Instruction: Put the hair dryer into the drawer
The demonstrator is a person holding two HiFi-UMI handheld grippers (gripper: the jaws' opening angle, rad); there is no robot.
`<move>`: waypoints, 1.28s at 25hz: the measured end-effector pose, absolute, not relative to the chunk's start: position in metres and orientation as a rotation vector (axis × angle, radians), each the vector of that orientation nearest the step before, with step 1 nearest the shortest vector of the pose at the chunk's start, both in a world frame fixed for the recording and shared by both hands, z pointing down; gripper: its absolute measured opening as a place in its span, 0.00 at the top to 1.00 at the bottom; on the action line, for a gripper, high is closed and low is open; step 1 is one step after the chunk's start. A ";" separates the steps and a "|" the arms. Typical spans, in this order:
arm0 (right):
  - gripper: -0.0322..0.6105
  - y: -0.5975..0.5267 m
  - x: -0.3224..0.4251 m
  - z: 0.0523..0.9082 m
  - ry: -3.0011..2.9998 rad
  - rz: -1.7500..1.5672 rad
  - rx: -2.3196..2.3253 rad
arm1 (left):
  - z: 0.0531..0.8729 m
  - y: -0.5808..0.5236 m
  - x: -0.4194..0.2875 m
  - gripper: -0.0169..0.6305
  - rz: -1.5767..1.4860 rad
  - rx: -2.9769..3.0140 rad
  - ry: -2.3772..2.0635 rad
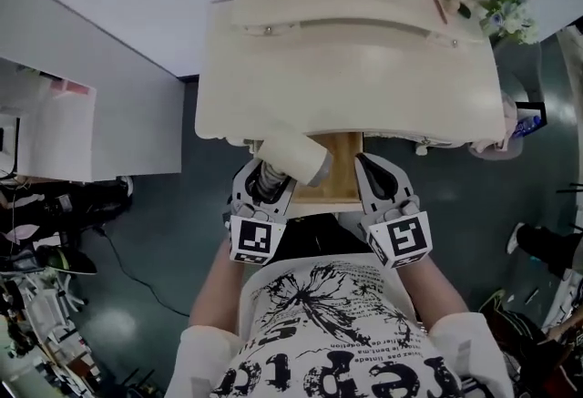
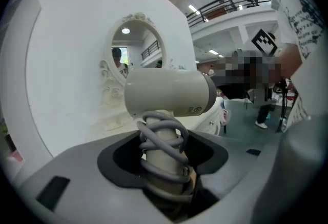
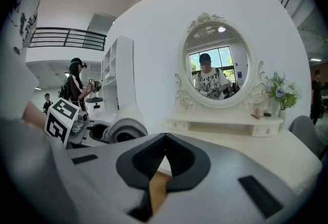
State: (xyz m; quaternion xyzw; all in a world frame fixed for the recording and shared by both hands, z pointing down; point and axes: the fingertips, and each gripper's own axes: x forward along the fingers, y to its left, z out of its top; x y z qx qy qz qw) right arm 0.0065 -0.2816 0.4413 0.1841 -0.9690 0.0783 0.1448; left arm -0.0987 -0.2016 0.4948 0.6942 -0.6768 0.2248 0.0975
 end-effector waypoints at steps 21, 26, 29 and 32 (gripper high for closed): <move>0.93 -0.275 0.004 0.508 -2.726 0.337 0.607 | 0.696 -0.221 -0.039 0.59 1.121 2.223 -0.981; 0.93 -0.279 0.007 0.513 -2.708 0.348 0.624 | 0.728 -0.211 -0.028 0.59 1.244 2.211 -0.758; 0.93 -0.280 0.007 0.518 -2.698 0.364 0.638 | 0.741 -0.206 -0.023 0.59 1.281 2.202 -0.655; 0.93 -0.280 0.008 0.523 -2.688 0.372 0.646 | 0.752 -0.200 -0.017 0.59 1.305 2.193 -0.553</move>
